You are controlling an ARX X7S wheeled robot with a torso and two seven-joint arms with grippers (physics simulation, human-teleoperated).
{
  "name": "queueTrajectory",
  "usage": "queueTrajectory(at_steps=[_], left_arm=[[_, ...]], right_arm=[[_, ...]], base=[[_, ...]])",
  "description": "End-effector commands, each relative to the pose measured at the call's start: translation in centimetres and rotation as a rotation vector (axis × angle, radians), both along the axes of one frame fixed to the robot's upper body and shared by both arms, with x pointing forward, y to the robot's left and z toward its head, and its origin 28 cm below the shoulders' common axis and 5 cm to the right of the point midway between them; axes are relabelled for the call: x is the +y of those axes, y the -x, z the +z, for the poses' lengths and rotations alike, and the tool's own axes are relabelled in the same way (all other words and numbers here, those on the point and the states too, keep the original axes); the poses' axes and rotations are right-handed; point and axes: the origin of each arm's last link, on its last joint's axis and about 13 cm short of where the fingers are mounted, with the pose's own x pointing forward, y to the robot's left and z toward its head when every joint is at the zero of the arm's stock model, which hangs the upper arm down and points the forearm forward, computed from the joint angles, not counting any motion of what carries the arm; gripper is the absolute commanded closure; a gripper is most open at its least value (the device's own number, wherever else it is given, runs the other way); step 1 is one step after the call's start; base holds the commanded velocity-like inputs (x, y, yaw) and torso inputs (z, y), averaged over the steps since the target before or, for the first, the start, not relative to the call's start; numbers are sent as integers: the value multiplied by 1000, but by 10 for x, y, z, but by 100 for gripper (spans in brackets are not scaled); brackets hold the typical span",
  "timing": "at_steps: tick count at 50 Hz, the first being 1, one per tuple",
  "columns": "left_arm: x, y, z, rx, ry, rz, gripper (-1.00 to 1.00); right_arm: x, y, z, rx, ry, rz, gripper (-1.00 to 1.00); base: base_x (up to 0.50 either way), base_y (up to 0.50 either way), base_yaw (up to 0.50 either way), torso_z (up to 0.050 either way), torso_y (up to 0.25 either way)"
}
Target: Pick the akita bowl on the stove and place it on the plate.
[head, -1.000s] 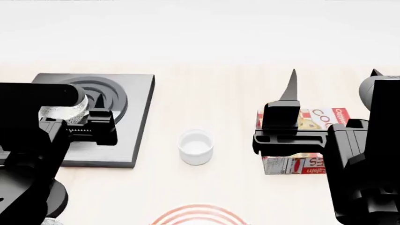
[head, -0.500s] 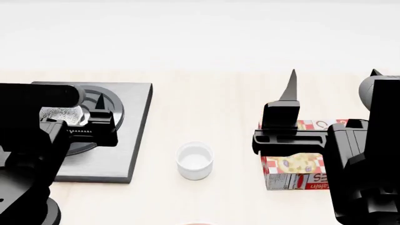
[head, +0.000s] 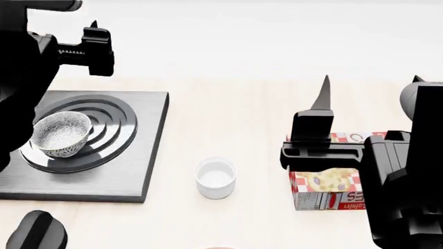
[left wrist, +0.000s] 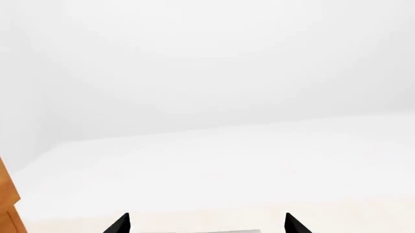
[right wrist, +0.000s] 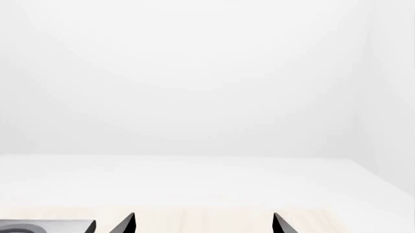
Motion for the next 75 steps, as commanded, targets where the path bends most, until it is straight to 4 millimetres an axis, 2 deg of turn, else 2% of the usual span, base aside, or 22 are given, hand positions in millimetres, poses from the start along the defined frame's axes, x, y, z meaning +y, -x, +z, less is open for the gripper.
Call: queueTrajectory(at_steps=[1,8,11,26,44,45,52,62,75], left_arm=[[4,-22,49,40,-20,28,-100],[4,-28,51,105,54,26,-100],[5,-32,54,123,151,19,-100],[6,-36,44,144,105,3,-100],[9,-37,46,69,134,-22,-100],[10,-38,42,47,79,-14,-100],[10,-38,40,74,71,-44,-100],[12,-39,45,11,91,-53,-100],[13,-37,38,6,54,-83,-100]], right_arm=[[0,1,2,-3,-3,-2,-100],[1,2,3,-3,-3,-3,-100],[0,2,2,-5,-4,-4,-100],[1,1,3,-4,-4,-3,-100],[0,2,3,-5,-6,-2,-100],[0,2,3,-5,-6,-2,-100],[0,0,1,-5,-6,-2,-100],[0,1,1,-5,-7,-2,-100],[0,1,1,-4,-7,-2,-100]], base=[[0,0,0,0,0],[0,0,0,0,0],[0,0,0,0,0],[0,0,0,0,0],[0,0,0,0,0],[0,0,0,20,-113],[0,0,0,27,-188],[0,0,0,9,-48],[0,0,0,15,-60]])
